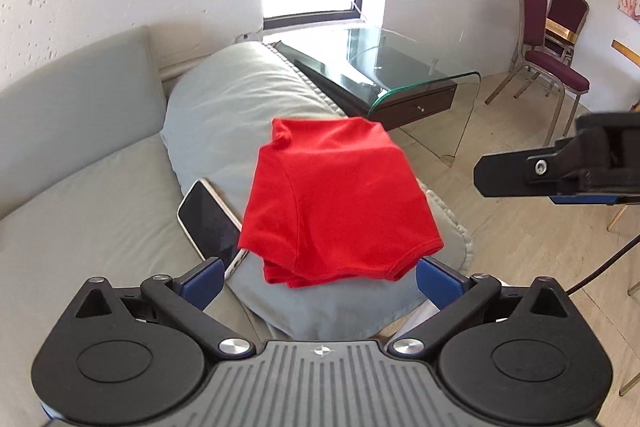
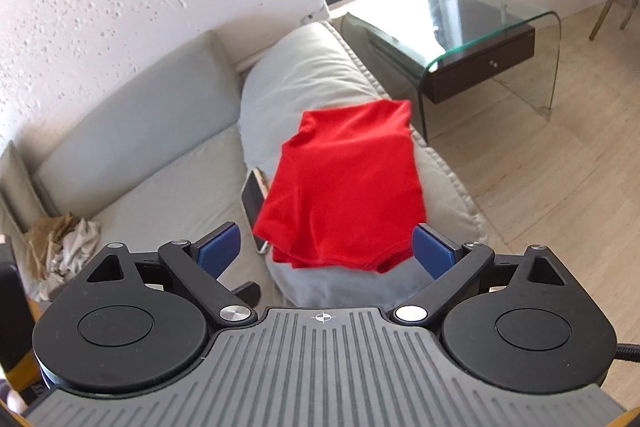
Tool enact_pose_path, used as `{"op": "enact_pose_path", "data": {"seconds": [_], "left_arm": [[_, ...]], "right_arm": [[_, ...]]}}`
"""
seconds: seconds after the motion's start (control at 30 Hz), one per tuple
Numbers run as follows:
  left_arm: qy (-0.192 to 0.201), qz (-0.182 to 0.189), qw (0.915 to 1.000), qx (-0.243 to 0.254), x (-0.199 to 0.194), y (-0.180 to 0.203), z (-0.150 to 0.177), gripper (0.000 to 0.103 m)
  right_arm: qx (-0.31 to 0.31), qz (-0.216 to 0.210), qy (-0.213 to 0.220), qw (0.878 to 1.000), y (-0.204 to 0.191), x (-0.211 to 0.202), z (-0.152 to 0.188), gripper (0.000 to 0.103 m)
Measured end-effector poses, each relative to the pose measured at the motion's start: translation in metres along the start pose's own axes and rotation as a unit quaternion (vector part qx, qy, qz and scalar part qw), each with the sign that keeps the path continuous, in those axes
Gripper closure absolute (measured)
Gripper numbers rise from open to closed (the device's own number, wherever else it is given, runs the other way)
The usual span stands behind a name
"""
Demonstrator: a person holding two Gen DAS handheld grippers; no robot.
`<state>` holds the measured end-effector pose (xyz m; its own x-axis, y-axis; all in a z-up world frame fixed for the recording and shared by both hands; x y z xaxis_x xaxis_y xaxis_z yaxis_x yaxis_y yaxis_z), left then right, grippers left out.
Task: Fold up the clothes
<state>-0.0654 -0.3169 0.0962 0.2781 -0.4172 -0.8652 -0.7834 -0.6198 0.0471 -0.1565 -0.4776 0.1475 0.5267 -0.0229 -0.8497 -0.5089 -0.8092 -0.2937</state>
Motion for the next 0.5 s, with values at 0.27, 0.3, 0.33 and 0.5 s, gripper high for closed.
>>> {"op": "enact_pose_path", "data": {"seconds": [0.27, 0.3, 0.33, 0.5], "left_arm": [[-0.021, 0.012, 0.9997, -0.008, 0.013, 0.011, -0.025, 0.001], [-0.023, 0.013, 0.9996, -0.007, 0.015, 0.012, -0.026, 0.001], [-0.024, 0.013, 0.9996, -0.004, 0.017, 0.013, -0.028, 0.001], [-0.026, 0.009, 0.9996, 0.003, 0.024, 0.016, -0.035, 0.001]], "right_arm": [[-0.034, 0.076, 0.006, 0.997, -0.006, -0.003, -0.013, 0.005], [-0.034, 0.080, 0.004, 0.996, -0.005, -0.001, -0.014, 0.005], [-0.034, 0.083, 0.001, 0.996, -0.004, 0.002, -0.015, 0.005], [-0.022, 0.080, -0.009, 0.997, 0.005, 0.014, -0.020, 0.005]]}}
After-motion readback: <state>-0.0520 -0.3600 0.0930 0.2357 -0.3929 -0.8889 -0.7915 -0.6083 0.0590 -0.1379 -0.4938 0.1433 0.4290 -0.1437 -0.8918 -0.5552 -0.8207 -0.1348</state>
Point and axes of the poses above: each gripper's, at about its wrist camera, not at the fingertips, and x roughly the way its jaws point, y to its right, z to its underside, the point moved 2 cm from there along x, roughly the way its jaws point, and after that the axes turned 15 degrees about -y, right-handed, at the moved point
